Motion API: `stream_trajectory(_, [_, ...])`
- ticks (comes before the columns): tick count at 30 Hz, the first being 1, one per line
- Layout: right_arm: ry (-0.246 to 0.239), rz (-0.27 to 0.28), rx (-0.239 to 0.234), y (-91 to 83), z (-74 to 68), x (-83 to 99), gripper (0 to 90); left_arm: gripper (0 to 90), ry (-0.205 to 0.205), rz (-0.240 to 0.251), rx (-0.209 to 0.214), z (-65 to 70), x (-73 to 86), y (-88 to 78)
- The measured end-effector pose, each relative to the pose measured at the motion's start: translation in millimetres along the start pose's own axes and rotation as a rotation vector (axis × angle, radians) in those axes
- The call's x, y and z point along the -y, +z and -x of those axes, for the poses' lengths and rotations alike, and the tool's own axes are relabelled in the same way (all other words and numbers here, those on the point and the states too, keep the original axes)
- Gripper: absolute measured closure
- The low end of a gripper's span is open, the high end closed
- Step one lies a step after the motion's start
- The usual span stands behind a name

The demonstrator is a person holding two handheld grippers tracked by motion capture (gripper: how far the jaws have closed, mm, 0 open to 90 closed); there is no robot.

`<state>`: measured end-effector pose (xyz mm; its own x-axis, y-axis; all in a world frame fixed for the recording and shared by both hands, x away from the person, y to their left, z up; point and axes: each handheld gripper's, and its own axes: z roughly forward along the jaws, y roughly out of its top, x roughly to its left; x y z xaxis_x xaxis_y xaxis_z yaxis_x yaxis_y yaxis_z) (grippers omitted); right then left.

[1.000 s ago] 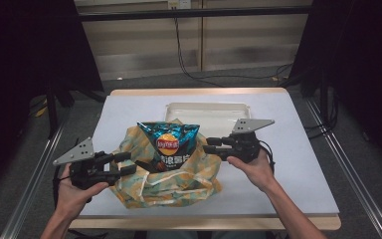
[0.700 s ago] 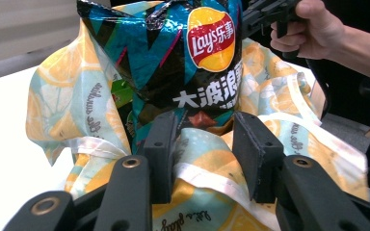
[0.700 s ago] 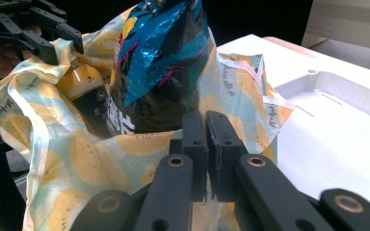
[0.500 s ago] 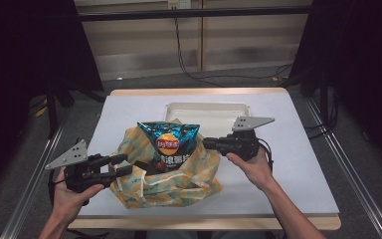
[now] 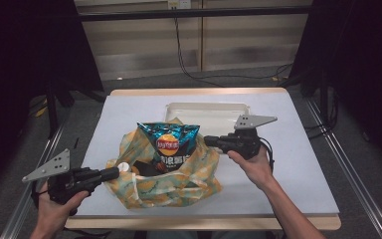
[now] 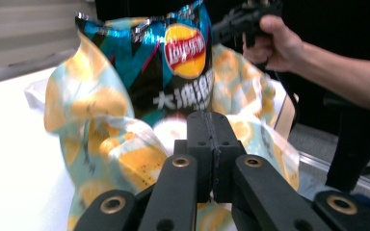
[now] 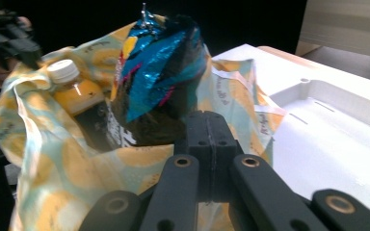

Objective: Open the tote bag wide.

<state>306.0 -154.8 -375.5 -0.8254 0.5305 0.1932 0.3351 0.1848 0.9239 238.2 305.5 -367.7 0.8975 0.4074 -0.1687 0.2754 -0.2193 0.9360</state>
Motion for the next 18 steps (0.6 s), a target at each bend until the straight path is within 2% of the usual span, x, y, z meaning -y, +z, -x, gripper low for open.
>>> stream_trajectory(3, [0.009,-0.001,0.011,0.5,1.8,0.7,90.0,89.8,-0.011,-0.036,-0.021,-1.8,13.7,-6.1])
stream_trajectory(6, [0.017,0.001,0.019,1.8,4.1,1.9,90.0,89.9,-0.044,-0.045,-0.014,-6.5,26.1,-7.7])
stream_trajectory(11, [0.022,-0.016,0.045,6.2,5.6,7.3,90.0,89.9,-0.052,-0.145,-0.017,-12.3,46.9,3.7])
stream_trajectory(13, [0.022,-0.028,0.060,8.8,7.0,9.9,90.0,89.9,-0.077,-0.157,-0.020,-14.6,54.7,6.7])
stream_trajectory(18, [0.030,-0.048,0.068,17.4,9.4,19.5,90.0,90.0,-0.089,-0.216,-0.018,-17.7,71.0,12.6])
